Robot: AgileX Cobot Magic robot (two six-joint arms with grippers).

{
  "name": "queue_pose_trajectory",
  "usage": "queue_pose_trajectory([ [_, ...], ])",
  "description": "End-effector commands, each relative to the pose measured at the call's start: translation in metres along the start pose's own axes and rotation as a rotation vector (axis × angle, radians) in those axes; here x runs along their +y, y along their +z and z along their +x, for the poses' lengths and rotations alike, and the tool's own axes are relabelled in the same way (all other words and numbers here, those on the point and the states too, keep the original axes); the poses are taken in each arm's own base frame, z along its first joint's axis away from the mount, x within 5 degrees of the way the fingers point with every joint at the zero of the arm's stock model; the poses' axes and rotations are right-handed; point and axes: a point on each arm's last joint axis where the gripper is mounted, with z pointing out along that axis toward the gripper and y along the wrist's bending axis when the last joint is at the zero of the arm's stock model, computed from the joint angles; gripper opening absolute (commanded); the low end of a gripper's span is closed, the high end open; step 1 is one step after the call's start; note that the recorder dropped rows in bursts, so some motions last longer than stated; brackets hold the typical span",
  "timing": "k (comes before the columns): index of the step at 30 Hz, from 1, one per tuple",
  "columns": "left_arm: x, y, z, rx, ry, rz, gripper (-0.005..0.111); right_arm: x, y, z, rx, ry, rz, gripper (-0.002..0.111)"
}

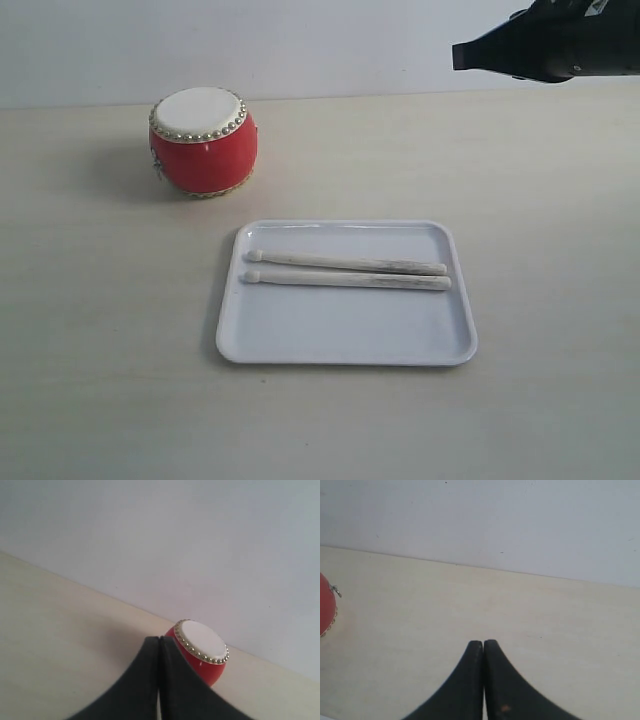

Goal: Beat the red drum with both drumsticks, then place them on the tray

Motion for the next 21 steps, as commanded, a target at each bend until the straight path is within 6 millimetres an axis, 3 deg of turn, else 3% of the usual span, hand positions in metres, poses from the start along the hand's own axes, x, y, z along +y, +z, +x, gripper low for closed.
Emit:
queue_pose_trajectory([
  [1, -0.008, -0.001, 0.010, 0.081, 0.213, 0.114, 0.000, -0.002, 0.000, -0.003, -0.014, 0.005, 0.007, 0.000],
  [7, 0.002, -0.002, 0.025, 0.209, 0.217, 0.033, 0.000, -0.002, 0.000, -0.003, -0.014, 0.005, 0.007, 0.000],
  [21, 0.034, -0.020, 0.062, 0.131, 0.306, -0.110, 0.000, -0.002, 0.000, -0.003, -0.014, 0.005, 0.007, 0.000],
])
